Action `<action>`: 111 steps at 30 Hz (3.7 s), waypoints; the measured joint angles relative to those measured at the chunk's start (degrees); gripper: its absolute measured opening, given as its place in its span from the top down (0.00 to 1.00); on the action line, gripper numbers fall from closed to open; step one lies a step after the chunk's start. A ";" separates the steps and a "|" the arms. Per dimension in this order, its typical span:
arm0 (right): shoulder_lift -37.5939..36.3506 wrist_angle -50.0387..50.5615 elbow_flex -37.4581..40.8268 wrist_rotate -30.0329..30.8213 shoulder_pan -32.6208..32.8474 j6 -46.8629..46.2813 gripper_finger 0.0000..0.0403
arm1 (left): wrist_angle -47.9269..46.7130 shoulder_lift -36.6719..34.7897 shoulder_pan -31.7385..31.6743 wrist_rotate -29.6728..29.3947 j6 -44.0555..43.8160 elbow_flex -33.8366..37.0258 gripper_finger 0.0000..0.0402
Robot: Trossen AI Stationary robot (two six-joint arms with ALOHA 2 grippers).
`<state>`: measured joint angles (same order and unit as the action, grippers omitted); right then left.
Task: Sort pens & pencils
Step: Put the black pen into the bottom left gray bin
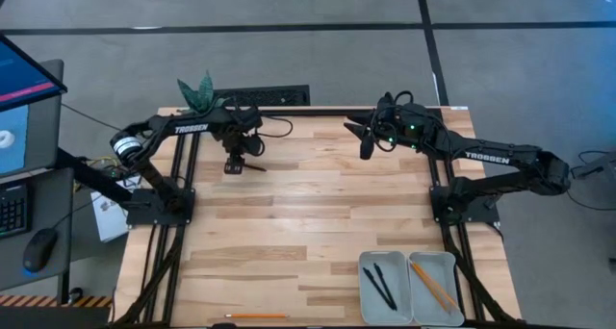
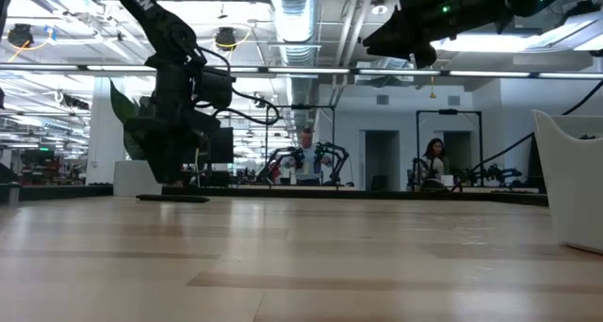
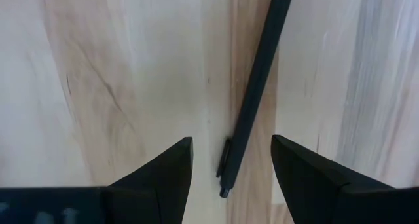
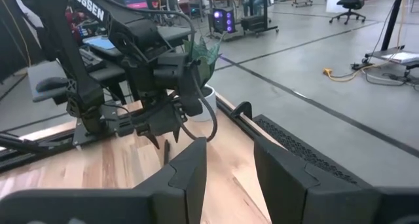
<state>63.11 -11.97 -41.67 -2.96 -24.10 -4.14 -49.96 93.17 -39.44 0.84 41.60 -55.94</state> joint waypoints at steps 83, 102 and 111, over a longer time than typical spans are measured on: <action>0.02 1.29 0.00 0.24 -0.81 0.15 0.63 | 4.15 7.91 1.64 -2.75 -6.92 0.83 0.91; 0.02 1.28 0.00 0.24 -0.81 0.11 0.63 | 0.45 8.46 1.66 -2.66 -5.69 -2.20 0.91; 0.02 1.64 0.00 0.24 -0.81 0.12 0.63 | -1.27 8.33 1.68 -2.42 -4.80 -6.73 0.91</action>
<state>63.13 -10.32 -41.67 -2.72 -24.91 -4.02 -51.22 101.49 -37.76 -1.59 36.80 -62.67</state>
